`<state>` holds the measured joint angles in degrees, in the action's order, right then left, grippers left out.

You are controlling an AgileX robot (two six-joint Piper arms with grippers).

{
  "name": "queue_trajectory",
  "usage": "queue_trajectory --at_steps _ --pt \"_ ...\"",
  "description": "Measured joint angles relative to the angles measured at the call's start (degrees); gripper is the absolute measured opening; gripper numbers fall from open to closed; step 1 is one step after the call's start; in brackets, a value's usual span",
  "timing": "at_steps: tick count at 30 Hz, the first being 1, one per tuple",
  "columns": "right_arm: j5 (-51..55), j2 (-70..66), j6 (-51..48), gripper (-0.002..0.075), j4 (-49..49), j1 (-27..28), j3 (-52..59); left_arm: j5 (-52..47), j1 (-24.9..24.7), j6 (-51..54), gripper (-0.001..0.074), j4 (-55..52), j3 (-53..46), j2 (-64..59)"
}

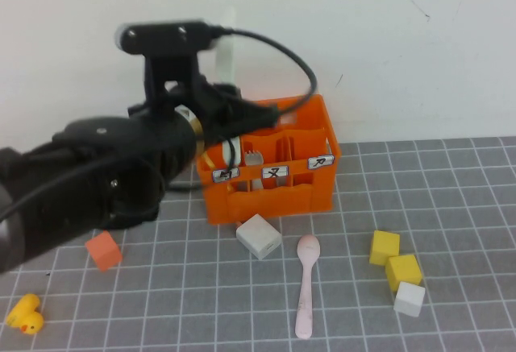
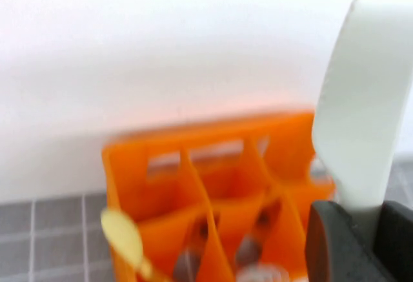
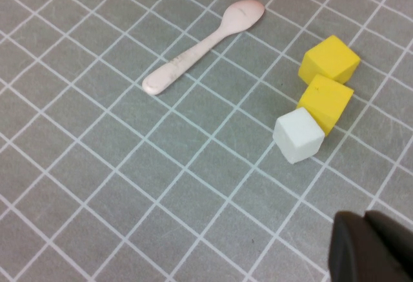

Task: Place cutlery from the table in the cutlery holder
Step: Place the knife on the box

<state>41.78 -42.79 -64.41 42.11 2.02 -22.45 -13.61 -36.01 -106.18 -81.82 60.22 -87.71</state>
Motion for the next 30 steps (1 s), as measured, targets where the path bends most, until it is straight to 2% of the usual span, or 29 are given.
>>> queue_trajectory --at_steps 3,6,23,30 --pt "0.00 0.00 0.00 -0.0003 0.12 0.00 0.00 2.48 2.18 -11.32 0.0091 -10.76 1.68 -1.84" --pt "0.00 0.00 0.00 -0.0003 0.12 0.00 0.00 3.76 2.56 -15.33 0.0091 -14.85 3.92 -4.44" --pt "0.00 0.00 0.00 -0.0003 0.24 0.00 0.00 6.02 2.56 -16.83 0.0091 -16.41 24.80 -26.88" --pt "0.00 0.00 0.00 -0.0003 -0.03 0.00 0.00 10.80 2.56 -16.93 0.0091 -16.79 29.07 -31.51"
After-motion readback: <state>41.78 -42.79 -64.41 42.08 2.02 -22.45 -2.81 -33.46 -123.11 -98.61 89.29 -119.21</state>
